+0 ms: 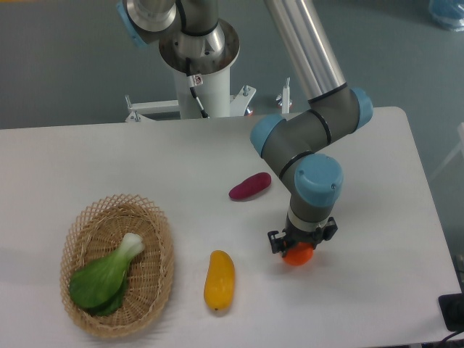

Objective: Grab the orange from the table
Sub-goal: 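Lift the grasped orange up off the table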

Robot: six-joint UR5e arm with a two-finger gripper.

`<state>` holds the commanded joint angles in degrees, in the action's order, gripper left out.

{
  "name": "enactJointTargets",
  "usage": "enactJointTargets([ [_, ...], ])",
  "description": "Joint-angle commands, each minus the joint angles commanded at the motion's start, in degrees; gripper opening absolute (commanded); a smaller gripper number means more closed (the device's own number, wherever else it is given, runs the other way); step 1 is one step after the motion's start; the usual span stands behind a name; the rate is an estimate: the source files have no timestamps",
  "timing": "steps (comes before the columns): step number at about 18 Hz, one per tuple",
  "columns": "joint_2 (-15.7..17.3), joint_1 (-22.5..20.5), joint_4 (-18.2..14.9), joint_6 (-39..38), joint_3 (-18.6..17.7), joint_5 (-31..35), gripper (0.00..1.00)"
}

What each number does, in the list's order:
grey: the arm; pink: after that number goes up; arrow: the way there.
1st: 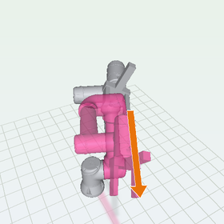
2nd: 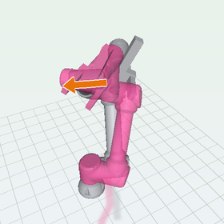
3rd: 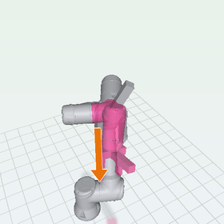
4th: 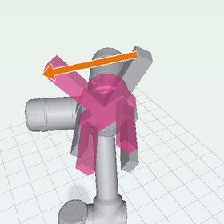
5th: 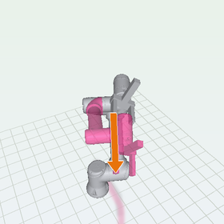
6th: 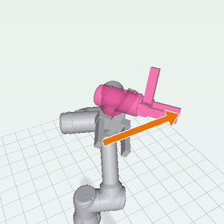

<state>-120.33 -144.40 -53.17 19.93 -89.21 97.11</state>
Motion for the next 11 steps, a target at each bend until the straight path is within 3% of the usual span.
enactJointTargets([
  [5, 7.3, -3.7, -2.3, 13.7, 0.9, 0.0, 0.58],
  [8, 10.3, -6.7, -6.7, 23.9, 1.9, 0.4, 0.58],
  [11, 12.8, -10.7, -14.3, 34.4, 6.1, 0.4, 0.58],
])
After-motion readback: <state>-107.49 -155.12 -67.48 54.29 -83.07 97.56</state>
